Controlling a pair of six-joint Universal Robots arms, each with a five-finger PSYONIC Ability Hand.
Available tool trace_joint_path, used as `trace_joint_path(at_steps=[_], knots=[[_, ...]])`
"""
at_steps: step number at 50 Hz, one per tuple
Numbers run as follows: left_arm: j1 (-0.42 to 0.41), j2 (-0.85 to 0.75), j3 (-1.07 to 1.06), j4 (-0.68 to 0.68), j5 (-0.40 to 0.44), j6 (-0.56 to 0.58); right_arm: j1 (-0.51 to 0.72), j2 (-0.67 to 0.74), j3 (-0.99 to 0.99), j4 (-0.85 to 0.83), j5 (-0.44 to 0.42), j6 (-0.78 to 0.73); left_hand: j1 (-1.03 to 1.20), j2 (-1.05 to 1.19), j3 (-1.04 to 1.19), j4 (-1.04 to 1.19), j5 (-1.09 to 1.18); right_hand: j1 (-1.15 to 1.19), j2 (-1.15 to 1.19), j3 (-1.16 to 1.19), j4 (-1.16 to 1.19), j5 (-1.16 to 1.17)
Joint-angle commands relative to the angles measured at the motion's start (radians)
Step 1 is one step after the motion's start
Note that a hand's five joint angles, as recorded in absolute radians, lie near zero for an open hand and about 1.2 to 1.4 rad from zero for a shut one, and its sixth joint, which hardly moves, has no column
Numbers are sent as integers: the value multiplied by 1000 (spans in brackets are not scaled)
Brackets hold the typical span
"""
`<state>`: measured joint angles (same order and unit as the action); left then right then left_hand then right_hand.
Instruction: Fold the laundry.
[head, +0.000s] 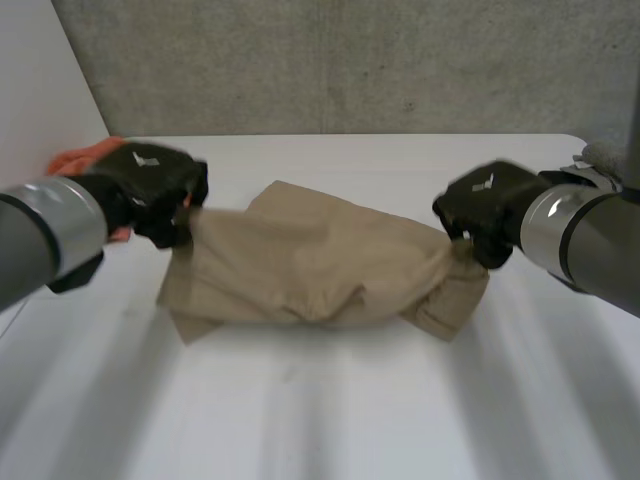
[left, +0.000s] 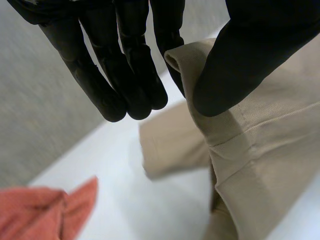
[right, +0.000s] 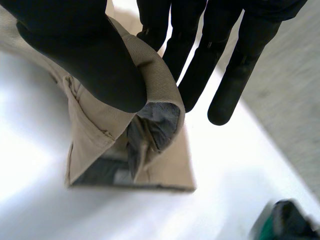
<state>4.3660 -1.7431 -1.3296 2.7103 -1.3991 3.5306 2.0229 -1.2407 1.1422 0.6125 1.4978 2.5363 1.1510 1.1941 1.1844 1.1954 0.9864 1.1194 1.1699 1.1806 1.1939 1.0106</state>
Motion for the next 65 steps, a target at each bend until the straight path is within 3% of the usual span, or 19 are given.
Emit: trace_joint_path(at_steps=[1,6,11,17,23,29,35,43,48,49,50,51,58,65], knots=[[-28,-280,145,26,-112,45,-12,151,-42,-37,25,-57,245,202,212,201,235,277,226,216,202,211],[-52,-371,372,63,-109,41,-12,247,-160,-385,88,-47,245,202,212,201,235,277,226,216,202,211],[-54,-307,610,248,-83,-56,-13,261,-349,-774,114,-28,245,202,212,201,235,277,226,216,202,211],[-52,-231,662,454,-126,-176,-19,277,-487,-987,68,62,245,202,212,201,235,277,226,216,202,211],[-40,-216,569,384,-178,-179,-27,299,-526,-915,-31,110,245,202,212,201,235,277,226,216,202,211],[-36,-213,377,321,-185,-179,-53,311,-440,-771,-97,119,245,202,212,201,235,277,226,216,202,211],[-37,-246,136,321,-193,-156,-95,316,-191,-672,-191,107,245,202,212,201,235,277,226,216,202,211],[-31,-412,1,336,-234,-42,-119,337,146,-711,-248,22,245,202,212,201,235,277,226,216,202,211],[-31,-406,-11,348,-215,-13,-116,320,198,-729,-214,-10,179,136,145,134,169,277,226,215,202,211],[-32,-386,-14,351,-196,-12,-113,313,202,-725,-200,-4,-255,-298,-288,-299,-265,120,69,58,45,54],[-34,-374,-17,352,-184,-10,-110,294,205,-711,-164,13,-463,-506,-496,-507,-473,-167,-217,-228,-241,-233],[-36,-360,-22,352,-173,-10,-108,285,206,-699,-145,25,-599,-642,-632,-643,-609,-251,-302,-312,-326,-317],[-39,-250,-100,353,-164,7,-92,181,237,-504,22,111,-808,-851,-842,-853,-818,-578,-628,-639,-652,-644],[-28,-101,-250,387,-156,37,-87,64,345,-399,50,127,-715,-758,-748,-759,-725,-625,-675,-686,-699,-691]])
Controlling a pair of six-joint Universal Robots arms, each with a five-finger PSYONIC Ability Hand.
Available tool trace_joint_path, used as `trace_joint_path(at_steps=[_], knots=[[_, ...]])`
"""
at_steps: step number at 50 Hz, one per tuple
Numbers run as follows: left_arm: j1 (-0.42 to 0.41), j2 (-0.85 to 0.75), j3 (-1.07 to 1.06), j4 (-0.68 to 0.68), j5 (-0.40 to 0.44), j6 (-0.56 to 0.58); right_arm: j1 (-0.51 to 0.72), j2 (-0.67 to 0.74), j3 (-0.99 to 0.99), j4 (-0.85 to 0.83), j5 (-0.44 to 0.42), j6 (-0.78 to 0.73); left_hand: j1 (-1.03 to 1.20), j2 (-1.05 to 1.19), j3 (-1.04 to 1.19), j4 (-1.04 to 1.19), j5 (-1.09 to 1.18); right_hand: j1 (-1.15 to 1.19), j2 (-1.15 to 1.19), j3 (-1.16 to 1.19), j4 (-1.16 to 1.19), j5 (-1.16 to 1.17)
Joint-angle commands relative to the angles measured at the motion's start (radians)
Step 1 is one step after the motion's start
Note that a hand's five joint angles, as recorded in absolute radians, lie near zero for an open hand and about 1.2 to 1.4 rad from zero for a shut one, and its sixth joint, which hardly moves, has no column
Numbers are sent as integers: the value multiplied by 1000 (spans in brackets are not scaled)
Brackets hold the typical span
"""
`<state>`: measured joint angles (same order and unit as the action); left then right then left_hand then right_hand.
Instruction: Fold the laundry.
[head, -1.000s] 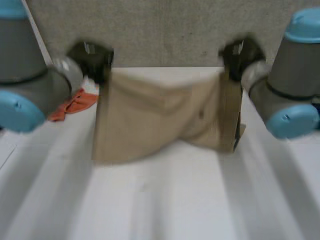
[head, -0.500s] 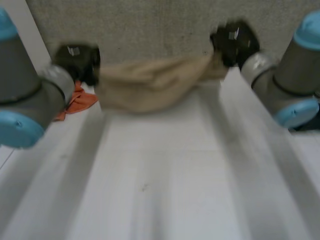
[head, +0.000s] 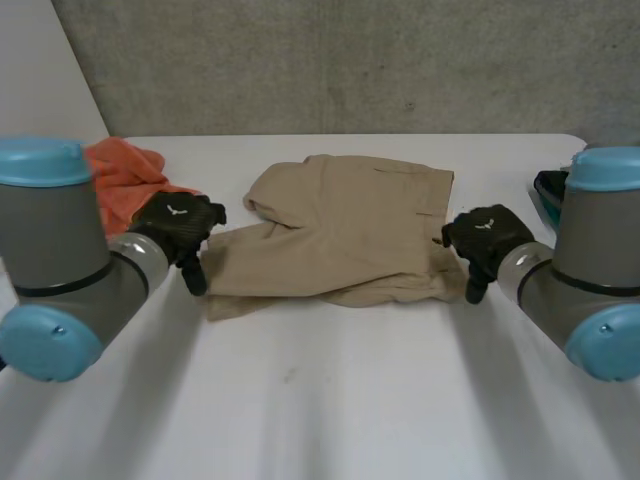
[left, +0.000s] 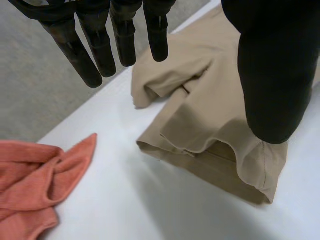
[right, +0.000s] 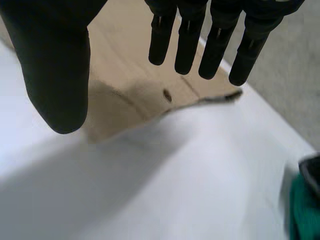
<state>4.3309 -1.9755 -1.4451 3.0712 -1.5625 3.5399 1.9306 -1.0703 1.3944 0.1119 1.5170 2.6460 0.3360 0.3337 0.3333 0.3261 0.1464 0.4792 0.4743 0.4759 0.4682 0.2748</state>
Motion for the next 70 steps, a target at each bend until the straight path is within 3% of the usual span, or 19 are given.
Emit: trace_joint_path(at_steps=[1,5,10,22,30,41,42,45,46,52,57,63,70], knots=[[3,142,-152,26,12,36,8,-120,112,103,31,12,138,141,141,148,153,21,26,25,32,51],[-31,176,-227,20,35,76,21,-174,199,94,22,-15,356,358,358,365,371,89,94,92,100,119],[-57,150,-259,0,39,97,47,-192,268,43,-9,-43,429,432,432,439,444,118,123,121,129,148],[-28,-83,-91,26,16,111,87,-63,285,-261,3,-55,66,68,68,76,81,103,108,107,114,133],[-42,-193,37,69,-39,123,111,27,222,-331,22,-84,74,76,77,84,89,103,108,107,114,133],[-65,-305,137,73,-64,195,103,131,121,-342,64,-118,359,361,361,369,374,244,249,247,255,274],[-69,-312,143,75,-64,198,102,135,117,-344,66,-120,501,504,504,511,516,291,296,294,302,321],[-76,-316,150,84,-60,197,99,135,112,-363,71,-121,810,812,813,820,825,710,715,713,721,740],[-77,-318,152,93,-56,197,96,130,113,-380,74,-117,1058,1060,1061,1068,1073,915,920,918,926,945],[-91,-304,146,98,-56,198,97,81,117,-390,78,-110,1060,1063,1063,1070,1075,917,922,920,928,947],[-79,-208,95,57,-68,180,91,30,117,-295,57,-92,1060,1063,1063,1070,1075,917,922,920,928,947],[-46,16,-33,-100,-10,175,56,-51,90,27,-63,-161,1060,1063,1063,1070,1075,917,922,920,928,947],[-43,109,-167,-509,110,263,-8,-154,97,449,-189,-400,1060,1063,1063,1070,1075,917,922,920,928,947]])
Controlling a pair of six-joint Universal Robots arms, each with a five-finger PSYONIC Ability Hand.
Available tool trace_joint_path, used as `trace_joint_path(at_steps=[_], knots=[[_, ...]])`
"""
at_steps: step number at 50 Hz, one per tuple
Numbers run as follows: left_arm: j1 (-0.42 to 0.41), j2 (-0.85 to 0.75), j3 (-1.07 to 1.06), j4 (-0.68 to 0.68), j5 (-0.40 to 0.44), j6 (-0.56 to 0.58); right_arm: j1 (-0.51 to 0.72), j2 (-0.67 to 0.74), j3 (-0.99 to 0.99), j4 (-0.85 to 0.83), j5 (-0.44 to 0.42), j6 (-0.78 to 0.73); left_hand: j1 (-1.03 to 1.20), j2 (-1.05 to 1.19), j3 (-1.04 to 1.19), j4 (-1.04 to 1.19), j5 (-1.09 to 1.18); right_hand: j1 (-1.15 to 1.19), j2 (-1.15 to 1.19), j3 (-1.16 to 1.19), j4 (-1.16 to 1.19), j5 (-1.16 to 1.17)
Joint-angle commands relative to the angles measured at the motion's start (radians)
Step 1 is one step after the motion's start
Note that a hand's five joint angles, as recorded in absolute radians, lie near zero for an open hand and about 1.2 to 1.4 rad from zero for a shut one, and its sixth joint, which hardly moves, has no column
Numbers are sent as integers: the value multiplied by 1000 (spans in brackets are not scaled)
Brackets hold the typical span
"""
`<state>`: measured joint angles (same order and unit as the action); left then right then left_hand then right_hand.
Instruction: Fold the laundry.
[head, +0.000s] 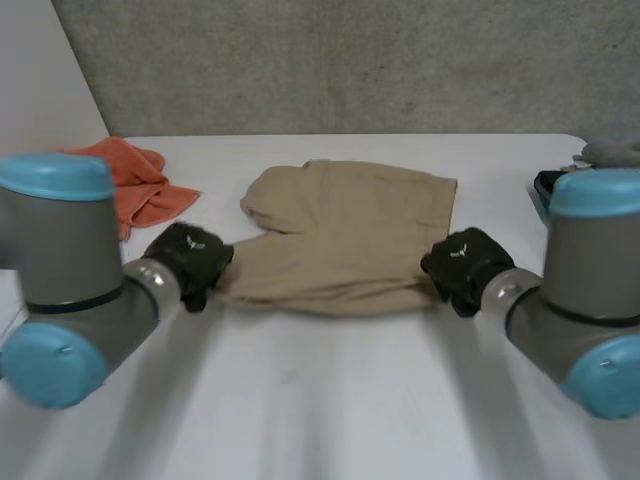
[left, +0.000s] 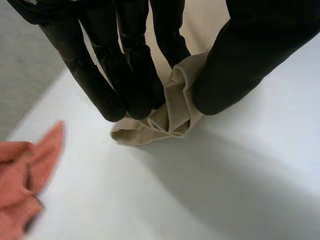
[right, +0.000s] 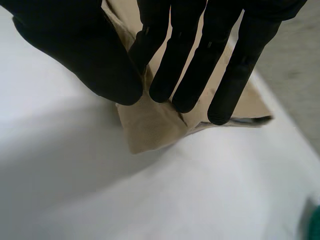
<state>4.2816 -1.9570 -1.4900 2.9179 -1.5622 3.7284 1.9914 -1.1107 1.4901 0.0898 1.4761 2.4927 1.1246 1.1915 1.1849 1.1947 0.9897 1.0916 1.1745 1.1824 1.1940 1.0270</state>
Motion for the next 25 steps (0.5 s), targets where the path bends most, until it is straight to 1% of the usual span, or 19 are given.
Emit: trace_joint_path(at_steps=[1,2,5,6,9,13,14,16,17,19,21,23,24,25], knots=[[6,90,-136,-391,126,85,-74,-123,8,520,-151,-277,272,205,211,202,232,305,222,214,202,195],[4,90,-154,-445,158,99,-83,-136,24,606,-163,-340,272,205,211,202,232,305,222,214,202,195],[0,86,-161,-464,197,107,-95,-147,42,697,-174,-423,272,205,211,202,232,305,222,214,202,195],[-5,73,-151,-448,201,107,-97,-152,50,700,-178,-458,272,205,211,202,232,305,222,214,202,195],[-6,43,-116,-407,177,105,-94,-143,58,680,-177,-463,272,205,211,202,232,305,222,214,202,195],[-9,-22,-23,-323,76,96,-79,-83,36,595,-152,-388,272,205,211,202,232,305,222,214,202,195],[-6,-55,29,-294,36,90,-66,-48,18,555,-128,-361,272,205,211,202,232,305,222,214,202,195],[-2,-104,130,-267,-1,87,-56,-12,-10,518,-97,-336,272,205,211,202,232,305,222,214,202,195],[0,-120,172,-260,-7,85,-48,18,-52,475,-65,-309,272,205,211,202,232,305,222,214,202,195],[3,-140,253,-250,-7,81,-40,44,-112,426,-31,-285,272,205,211,202,232,305,222,214,202,195],[9,-160,394,-243,5,64,-28,75,-229,349,22,-246,272,205,211,202,232,305,222,214,202,195],[10,-152,497,-234,14,44,-14,89,-324,297,59,-212,272,205,211,202,232,305,222,214,202,195],[10,-136,601,-209,25,18,-4,94,-425,245,93,-180,272,205,211,202,232,305,222,214,202,195],[13,-126,650,-188,28,1,0,94,-479,217,110,-163,272,205,211,202,232,305,222,214,202,195]])
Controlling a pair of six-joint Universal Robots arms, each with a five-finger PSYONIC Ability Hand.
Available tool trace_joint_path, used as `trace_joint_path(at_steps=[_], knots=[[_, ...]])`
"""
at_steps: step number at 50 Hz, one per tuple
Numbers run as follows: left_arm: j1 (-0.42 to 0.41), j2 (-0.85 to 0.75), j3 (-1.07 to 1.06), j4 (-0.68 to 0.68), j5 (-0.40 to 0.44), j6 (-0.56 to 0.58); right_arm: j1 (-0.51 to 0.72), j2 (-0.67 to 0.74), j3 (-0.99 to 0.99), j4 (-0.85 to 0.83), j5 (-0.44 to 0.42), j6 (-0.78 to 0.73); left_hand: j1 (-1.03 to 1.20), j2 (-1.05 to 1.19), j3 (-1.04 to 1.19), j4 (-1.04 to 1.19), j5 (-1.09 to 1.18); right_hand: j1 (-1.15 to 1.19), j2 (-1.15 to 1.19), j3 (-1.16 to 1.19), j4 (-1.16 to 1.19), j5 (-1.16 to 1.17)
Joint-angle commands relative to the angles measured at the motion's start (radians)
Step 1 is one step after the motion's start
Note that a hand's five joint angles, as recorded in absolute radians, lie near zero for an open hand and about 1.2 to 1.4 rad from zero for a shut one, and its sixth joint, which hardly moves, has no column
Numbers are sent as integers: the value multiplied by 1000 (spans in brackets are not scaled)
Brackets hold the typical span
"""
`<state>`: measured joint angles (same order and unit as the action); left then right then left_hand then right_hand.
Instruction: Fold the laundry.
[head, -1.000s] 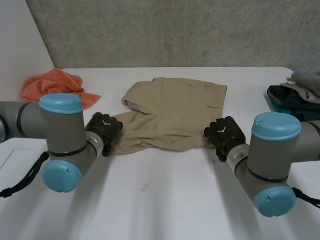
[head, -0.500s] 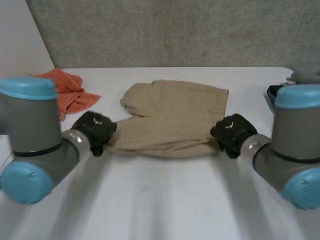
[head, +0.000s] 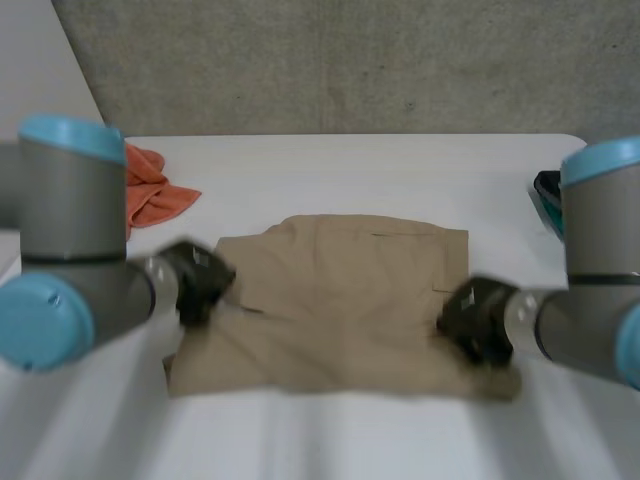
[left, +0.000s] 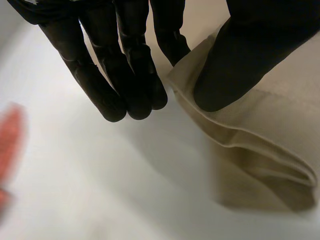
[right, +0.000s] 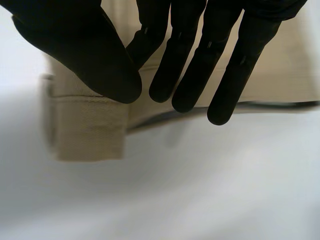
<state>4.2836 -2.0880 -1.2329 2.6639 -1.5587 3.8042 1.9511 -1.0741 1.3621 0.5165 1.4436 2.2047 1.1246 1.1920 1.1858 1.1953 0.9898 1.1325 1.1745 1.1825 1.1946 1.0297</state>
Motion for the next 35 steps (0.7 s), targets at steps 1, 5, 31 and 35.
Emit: trace_joint_path(at_steps=[1,5,31,35], knots=[[13,14,444,94,26,-93,45,57,-400,-237,156,142,272,204,211,201,232,264,222,214,202,192],[42,66,616,314,23,-222,52,43,-645,-428,198,240,272,204,211,201,232,264,222,214,202,192],[48,123,-45,413,97,-282,88,108,-365,-239,109,401,272,204,211,201,232,-454,-496,-504,-517,-526],[4,184,-174,416,149,-279,88,126,-386,-242,61,391,272,204,211,201,232,-649,-691,-699,-711,-721]])
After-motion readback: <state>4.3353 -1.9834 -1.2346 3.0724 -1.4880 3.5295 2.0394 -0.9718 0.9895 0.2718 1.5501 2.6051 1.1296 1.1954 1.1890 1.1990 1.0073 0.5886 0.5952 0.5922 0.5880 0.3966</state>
